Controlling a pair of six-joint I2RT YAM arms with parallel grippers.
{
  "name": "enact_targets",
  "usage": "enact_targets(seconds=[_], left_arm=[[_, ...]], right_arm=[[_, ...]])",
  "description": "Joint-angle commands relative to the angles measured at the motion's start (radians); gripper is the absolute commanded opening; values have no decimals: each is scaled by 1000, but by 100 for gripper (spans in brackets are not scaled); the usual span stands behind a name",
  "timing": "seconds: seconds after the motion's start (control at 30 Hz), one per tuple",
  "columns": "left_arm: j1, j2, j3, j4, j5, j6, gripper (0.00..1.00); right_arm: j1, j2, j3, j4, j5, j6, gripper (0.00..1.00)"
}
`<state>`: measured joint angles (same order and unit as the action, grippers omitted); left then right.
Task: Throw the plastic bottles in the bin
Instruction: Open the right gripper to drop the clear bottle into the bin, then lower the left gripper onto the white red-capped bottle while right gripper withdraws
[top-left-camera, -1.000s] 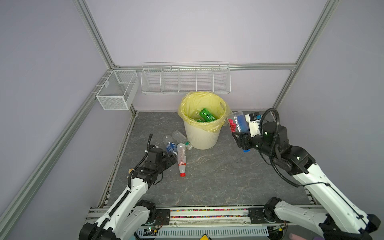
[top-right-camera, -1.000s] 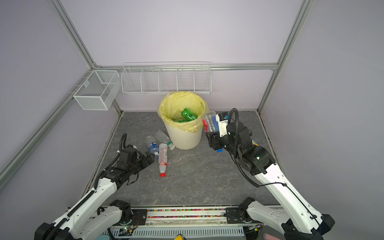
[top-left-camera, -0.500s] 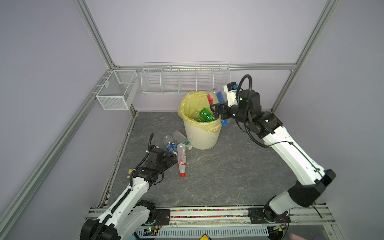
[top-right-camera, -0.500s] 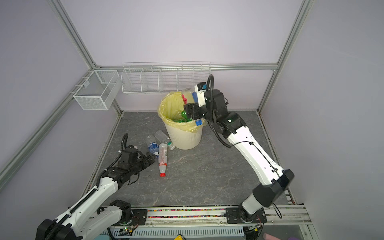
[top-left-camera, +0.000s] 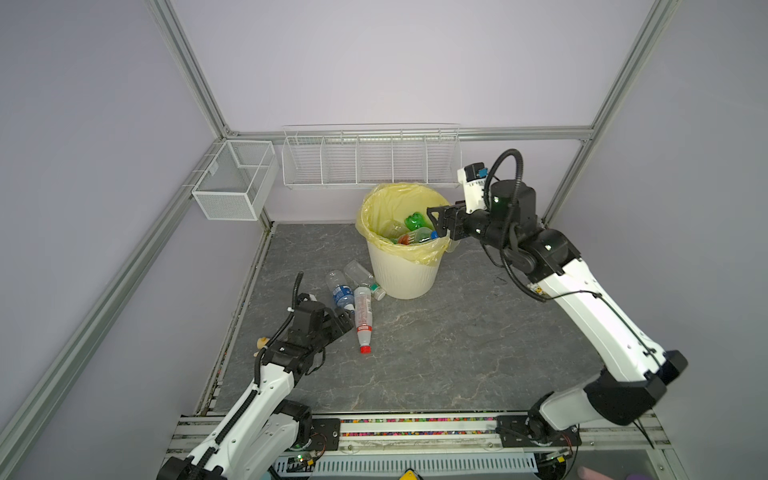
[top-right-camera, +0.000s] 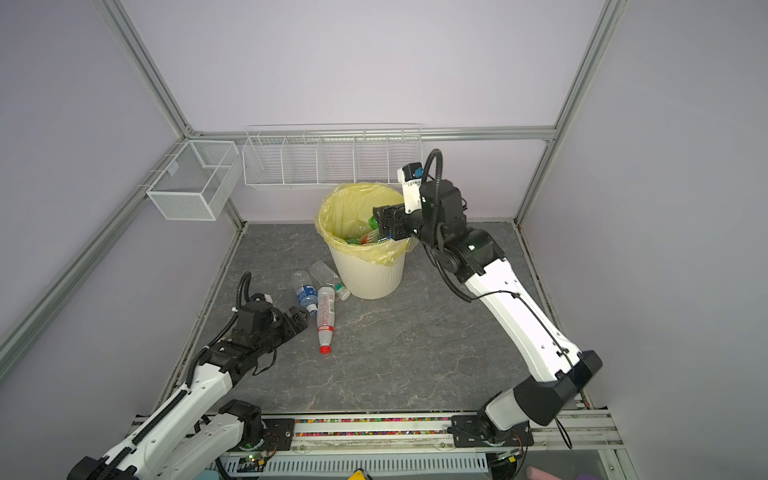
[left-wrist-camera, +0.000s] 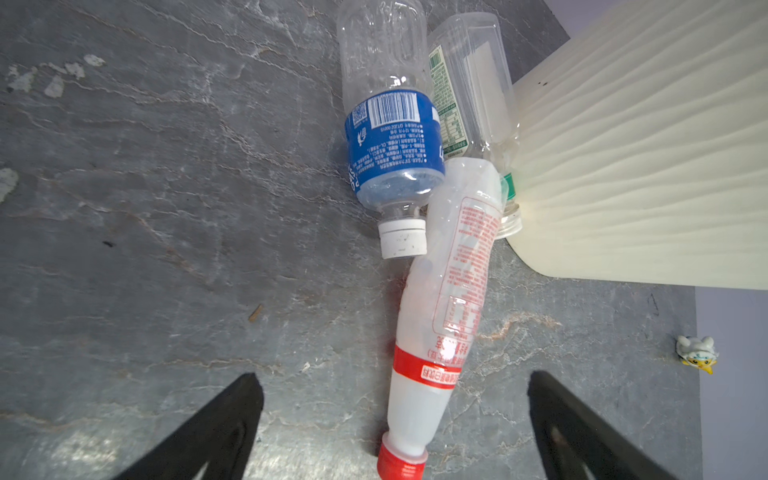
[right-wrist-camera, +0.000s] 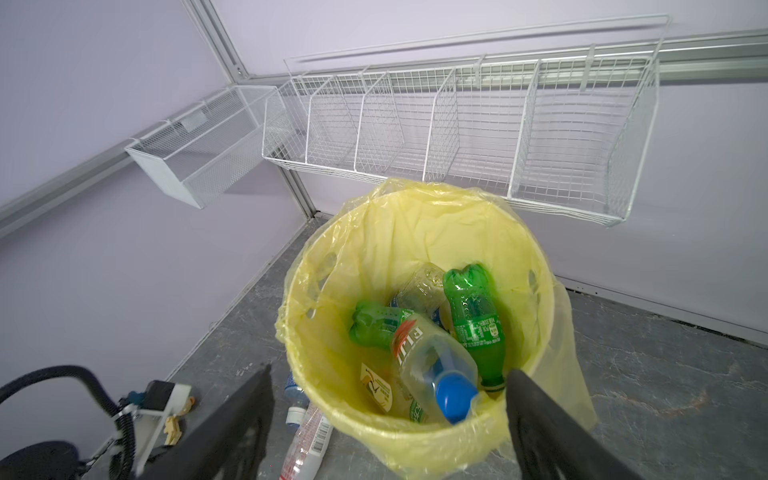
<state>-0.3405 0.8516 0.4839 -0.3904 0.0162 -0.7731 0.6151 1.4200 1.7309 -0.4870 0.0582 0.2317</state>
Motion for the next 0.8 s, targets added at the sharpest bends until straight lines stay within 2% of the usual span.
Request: enact_targets(seconds=[0.0,0.47,0.77], left_arm=[[4,15,-2,-3,-10,12,100],[4,91,5,46,5,12,100],[5,128,10,64,16,16,100]], right_arm=[[-5,-73,-109,64,-10,9,88],[-5,-331,-539,43,50,88,88],[-5,-435,-682,4,76,134,88]])
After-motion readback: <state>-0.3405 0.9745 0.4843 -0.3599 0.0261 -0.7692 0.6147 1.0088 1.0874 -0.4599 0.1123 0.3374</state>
